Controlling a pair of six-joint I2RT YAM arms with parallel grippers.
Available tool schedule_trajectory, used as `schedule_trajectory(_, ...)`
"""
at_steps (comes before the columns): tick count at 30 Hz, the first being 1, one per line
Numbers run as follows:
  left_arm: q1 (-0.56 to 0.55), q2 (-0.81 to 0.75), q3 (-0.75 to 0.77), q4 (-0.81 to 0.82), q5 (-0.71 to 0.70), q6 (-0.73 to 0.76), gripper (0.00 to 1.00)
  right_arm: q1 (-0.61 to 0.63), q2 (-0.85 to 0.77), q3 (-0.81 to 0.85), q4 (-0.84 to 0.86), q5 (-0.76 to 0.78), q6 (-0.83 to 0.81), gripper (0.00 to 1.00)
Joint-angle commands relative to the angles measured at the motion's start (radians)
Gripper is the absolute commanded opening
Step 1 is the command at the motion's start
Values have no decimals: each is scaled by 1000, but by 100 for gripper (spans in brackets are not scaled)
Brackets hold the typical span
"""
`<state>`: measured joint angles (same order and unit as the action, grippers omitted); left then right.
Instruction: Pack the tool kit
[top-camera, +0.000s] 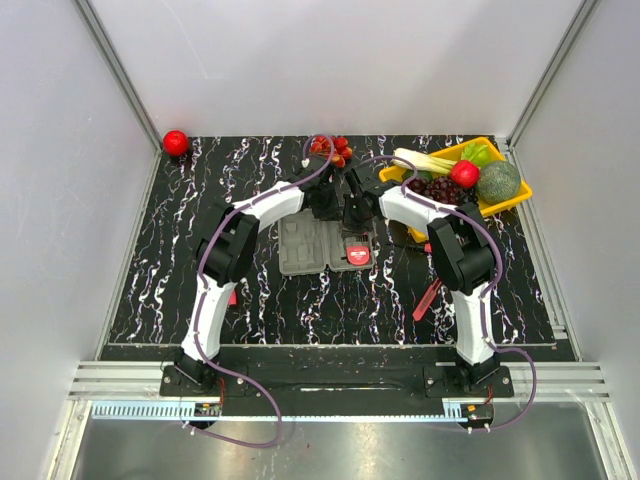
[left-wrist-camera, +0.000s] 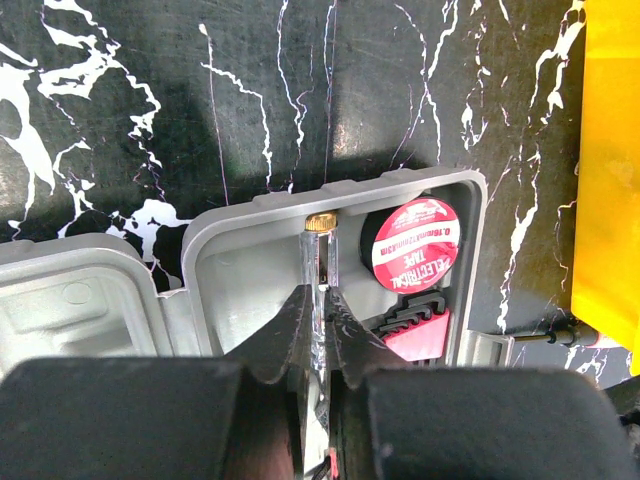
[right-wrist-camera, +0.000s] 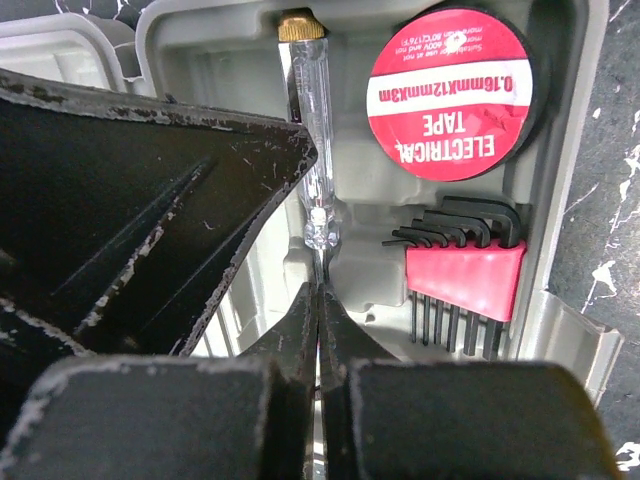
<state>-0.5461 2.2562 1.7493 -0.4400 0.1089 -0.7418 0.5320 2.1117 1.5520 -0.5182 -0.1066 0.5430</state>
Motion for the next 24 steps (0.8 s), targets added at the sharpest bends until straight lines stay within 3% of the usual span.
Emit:
schedule_trajectory(1,2,8,-37,-34,-44,30,9,16,53,-24,-65,79,9,0)
schedule_trajectory(7,2,-111,4,-32,-54,64,25,16,-57,51,-72,91,49,0)
schedule_trajectory(10,3,-187,33,-34,-66,87,32,16,-143,48,-34,96,67,5)
schedule_trajectory(13,17,-306,33,-22,-103,96,47,14,-260,-13,59,125,90,11)
schedule_trajectory(17,26,-490,-28,18,-196,145,71,16,-381,-58,60,177,106,19)
schedule_trajectory(19,32,-573,-60,20,-219,179,79,14,-435,-79,47,189,115,27)
schedule_trajectory(21,51,-627,-68,-12,-219,209,94,14,-481,-96,20,223,126,39)
schedule_trajectory(22,63,-653,-77,-29,-213,225,99,13,-504,-108,3,240,132,52)
schedule_trajectory(24,84,-708,-112,-54,-207,248,99,14,-565,-138,-35,295,138,73)
